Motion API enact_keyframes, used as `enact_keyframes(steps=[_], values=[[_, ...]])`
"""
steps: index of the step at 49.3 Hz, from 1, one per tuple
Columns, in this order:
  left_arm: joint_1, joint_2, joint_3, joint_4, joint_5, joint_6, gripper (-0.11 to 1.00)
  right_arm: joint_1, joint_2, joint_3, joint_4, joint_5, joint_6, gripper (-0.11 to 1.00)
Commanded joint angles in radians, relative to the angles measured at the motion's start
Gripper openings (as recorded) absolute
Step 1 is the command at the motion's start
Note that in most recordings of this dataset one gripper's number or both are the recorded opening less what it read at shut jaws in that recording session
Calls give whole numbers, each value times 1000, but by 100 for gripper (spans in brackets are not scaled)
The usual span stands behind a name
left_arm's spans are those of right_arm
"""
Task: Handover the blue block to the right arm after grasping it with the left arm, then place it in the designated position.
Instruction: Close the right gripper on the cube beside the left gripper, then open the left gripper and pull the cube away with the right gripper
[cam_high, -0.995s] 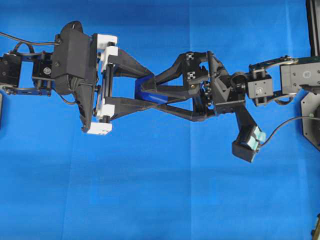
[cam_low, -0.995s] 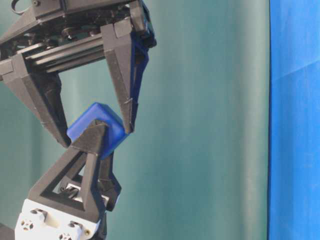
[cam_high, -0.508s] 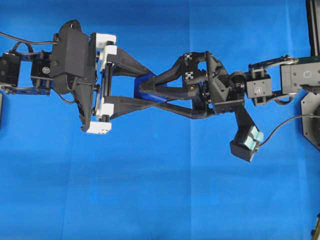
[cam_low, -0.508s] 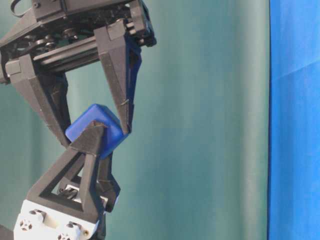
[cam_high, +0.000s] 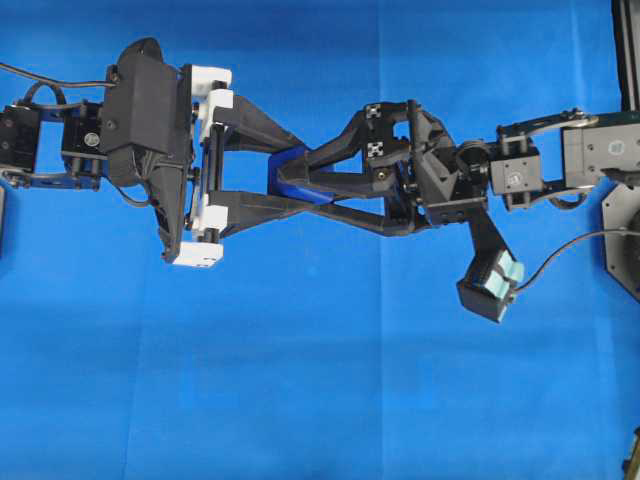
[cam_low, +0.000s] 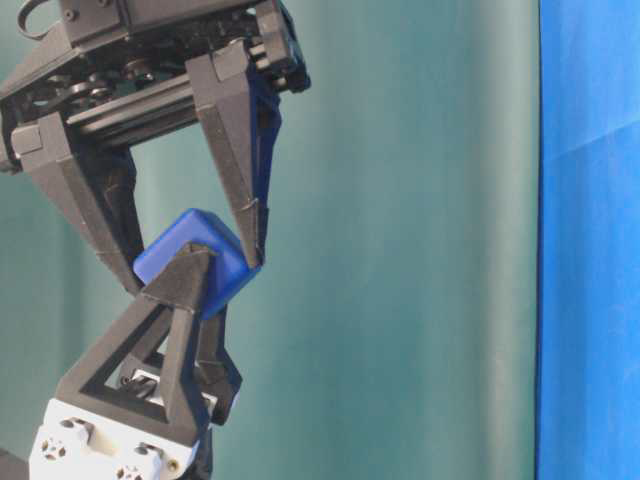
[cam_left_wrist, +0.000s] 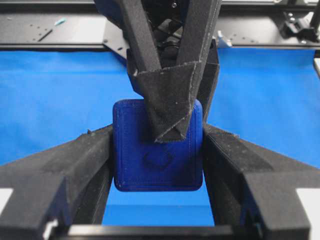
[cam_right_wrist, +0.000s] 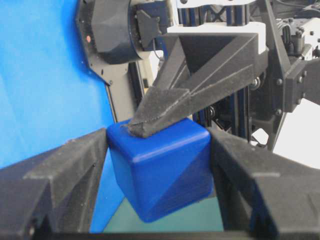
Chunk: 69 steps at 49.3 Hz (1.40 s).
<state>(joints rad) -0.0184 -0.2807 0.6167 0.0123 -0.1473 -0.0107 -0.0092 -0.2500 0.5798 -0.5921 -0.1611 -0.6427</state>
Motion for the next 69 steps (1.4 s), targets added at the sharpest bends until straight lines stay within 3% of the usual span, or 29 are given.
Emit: enact_keyframes(steps=[1,19,22,26,30,52,69], values=[[-6,-9,-18,2,-8,-2,46,-5,-11,-32,3,-3,3,55],[-6,-8,-18,2,-14,-31,47,-5,-12,-31,3,-3,3,55],[-6,-8,-18,2,-18,-38,61,-5,-12,-31,3,-3,3,55],[-6,-9,-18,2,-25,-40,83,-5,-12,-29,3,-2,5,44],[-6,-9,-17,2,-28,-40,93,-5,-15,-26,3,-3,5,44],[3,-17,-11,2,-28,-37,93,-5,-28,-15,5,8,5,44],[5,-35,11,2,-28,-37,93,2,-133,69,6,25,5,44]])
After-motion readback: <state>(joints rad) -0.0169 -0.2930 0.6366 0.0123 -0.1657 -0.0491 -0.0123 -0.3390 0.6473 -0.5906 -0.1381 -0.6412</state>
